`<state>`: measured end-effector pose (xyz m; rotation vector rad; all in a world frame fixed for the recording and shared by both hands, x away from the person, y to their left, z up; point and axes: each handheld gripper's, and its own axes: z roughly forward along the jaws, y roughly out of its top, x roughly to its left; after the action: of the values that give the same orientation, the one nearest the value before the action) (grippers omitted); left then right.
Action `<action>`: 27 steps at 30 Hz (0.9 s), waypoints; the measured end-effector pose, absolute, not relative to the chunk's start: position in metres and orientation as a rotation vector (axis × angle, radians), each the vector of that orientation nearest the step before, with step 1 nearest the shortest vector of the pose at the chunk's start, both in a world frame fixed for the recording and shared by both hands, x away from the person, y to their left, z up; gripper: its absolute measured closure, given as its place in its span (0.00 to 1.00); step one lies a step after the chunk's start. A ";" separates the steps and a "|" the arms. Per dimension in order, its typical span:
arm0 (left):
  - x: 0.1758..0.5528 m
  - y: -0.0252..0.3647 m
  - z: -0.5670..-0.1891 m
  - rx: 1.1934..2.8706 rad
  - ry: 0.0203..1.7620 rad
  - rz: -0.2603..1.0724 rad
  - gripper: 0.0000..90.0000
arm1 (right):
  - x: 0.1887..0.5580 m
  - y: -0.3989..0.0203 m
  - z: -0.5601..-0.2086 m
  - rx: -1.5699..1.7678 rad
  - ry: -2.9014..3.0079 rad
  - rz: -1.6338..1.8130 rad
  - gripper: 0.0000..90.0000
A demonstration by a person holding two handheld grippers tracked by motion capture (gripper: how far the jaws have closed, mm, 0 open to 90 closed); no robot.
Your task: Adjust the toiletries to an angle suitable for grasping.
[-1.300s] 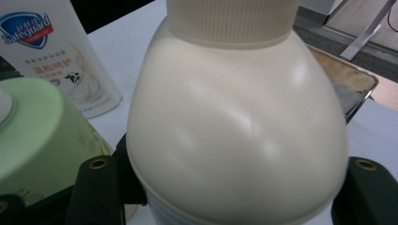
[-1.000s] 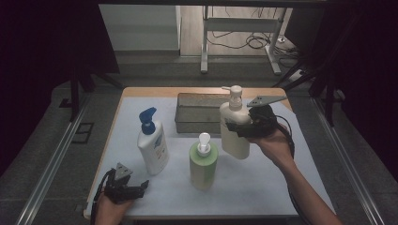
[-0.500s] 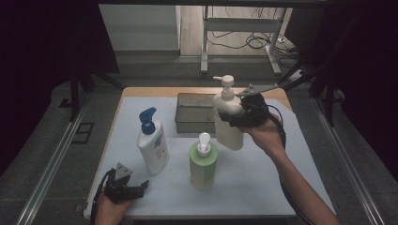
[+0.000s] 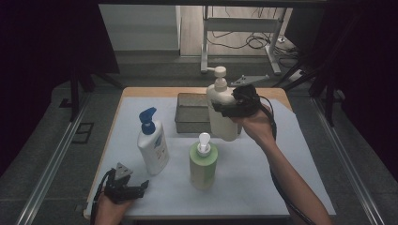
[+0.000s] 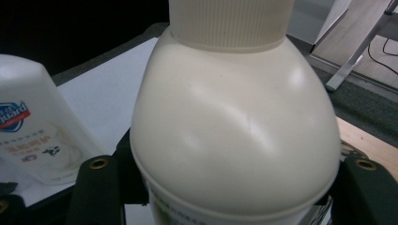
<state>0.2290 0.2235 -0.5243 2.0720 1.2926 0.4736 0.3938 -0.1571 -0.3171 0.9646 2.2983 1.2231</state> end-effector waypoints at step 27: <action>0.229 0.224 -0.524 2.072 1.294 0.472 0.14 | 0.433 -0.132 -0.319 0.978 2.253 1.238 0.40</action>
<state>0.2291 0.2235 -0.5243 2.0716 1.2936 0.4721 0.4335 -0.1324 -0.3191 0.9782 2.2530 1.2382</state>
